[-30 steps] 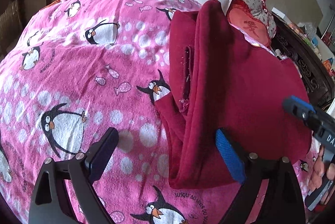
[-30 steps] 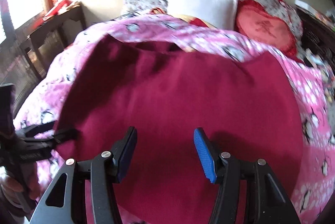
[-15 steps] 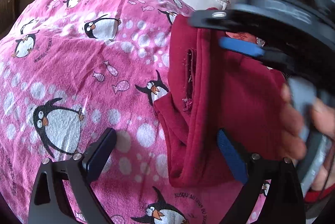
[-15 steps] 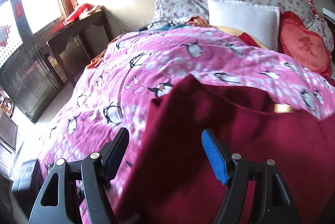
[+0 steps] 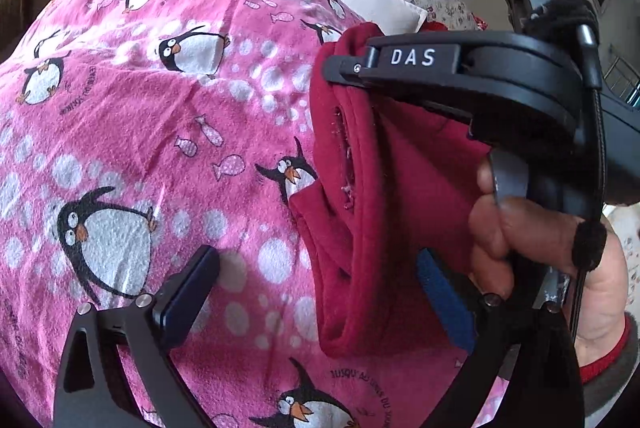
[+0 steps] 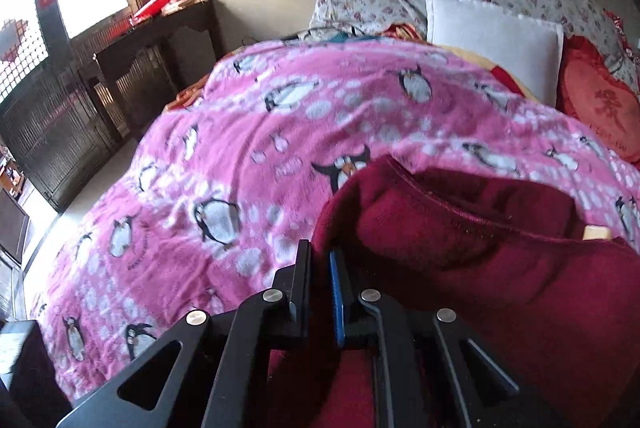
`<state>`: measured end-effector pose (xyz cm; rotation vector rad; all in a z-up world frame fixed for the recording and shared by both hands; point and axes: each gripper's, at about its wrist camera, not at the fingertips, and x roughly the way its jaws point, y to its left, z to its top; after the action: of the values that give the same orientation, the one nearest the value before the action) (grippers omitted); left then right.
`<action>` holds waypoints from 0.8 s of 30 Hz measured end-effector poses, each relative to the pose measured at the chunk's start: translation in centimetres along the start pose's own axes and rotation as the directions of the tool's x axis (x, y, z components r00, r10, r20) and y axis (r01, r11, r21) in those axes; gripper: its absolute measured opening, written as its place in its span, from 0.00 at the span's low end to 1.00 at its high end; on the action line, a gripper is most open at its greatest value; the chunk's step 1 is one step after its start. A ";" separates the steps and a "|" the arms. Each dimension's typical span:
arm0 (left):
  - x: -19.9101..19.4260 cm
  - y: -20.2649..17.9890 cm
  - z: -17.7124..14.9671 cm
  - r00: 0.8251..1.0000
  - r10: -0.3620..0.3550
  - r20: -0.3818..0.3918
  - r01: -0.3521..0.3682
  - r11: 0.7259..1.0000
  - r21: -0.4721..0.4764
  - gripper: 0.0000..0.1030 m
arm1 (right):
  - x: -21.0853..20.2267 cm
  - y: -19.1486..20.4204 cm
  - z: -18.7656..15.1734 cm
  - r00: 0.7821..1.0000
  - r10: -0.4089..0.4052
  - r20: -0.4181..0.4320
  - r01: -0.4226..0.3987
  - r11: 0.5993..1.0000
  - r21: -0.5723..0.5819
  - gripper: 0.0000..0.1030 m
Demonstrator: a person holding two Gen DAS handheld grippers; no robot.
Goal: Fold small clothes
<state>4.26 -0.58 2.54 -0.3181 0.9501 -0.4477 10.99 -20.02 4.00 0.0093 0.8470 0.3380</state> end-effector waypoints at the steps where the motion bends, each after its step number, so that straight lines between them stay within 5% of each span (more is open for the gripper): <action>1: 0.0 -0.1 -0.1 1.000 0.003 0.001 -0.003 1.000 0.005 0.97 | -0.5 -0.3 -0.1 1.000 0.016 0.007 -0.016 1.000 0.010 0.11; 2: 0.0 -0.2 -0.1 1.000 0.006 0.002 -0.006 1.000 0.009 0.98 | -1.2 -0.5 -0.2 0.999 0.031 0.013 -0.031 0.999 0.021 0.12; 4: 0.0 -0.4 -0.1 1.000 0.000 0.008 0.000 1.000 0.013 1.00 | -3.2 -1.0 -0.4 0.998 0.052 0.028 -0.053 0.998 0.035 0.37; 7: 0.2 -0.8 -0.2 1.000 0.022 0.005 -0.022 0.999 0.025 1.00 | -6.5 -1.7 -1.1 0.996 0.043 0.074 -0.044 0.999 0.020 0.56; 16: 1.1 -1.4 0.1 0.998 0.064 0.011 -0.065 0.996 0.058 1.00 | -14.1 -8.8 -7.4 0.989 -0.119 0.083 0.112 0.990 0.086 0.61; 24: 2.0 -2.4 0.9 0.992 0.125 -0.013 -0.123 0.989 0.081 1.00 | -21.5 -17.5 -15.4 0.946 -0.316 0.070 0.288 0.920 0.267 0.81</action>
<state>5.44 -3.60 2.66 -0.1811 0.9608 -0.3743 -8.47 -44.95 7.00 0.1331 0.7619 -0.0646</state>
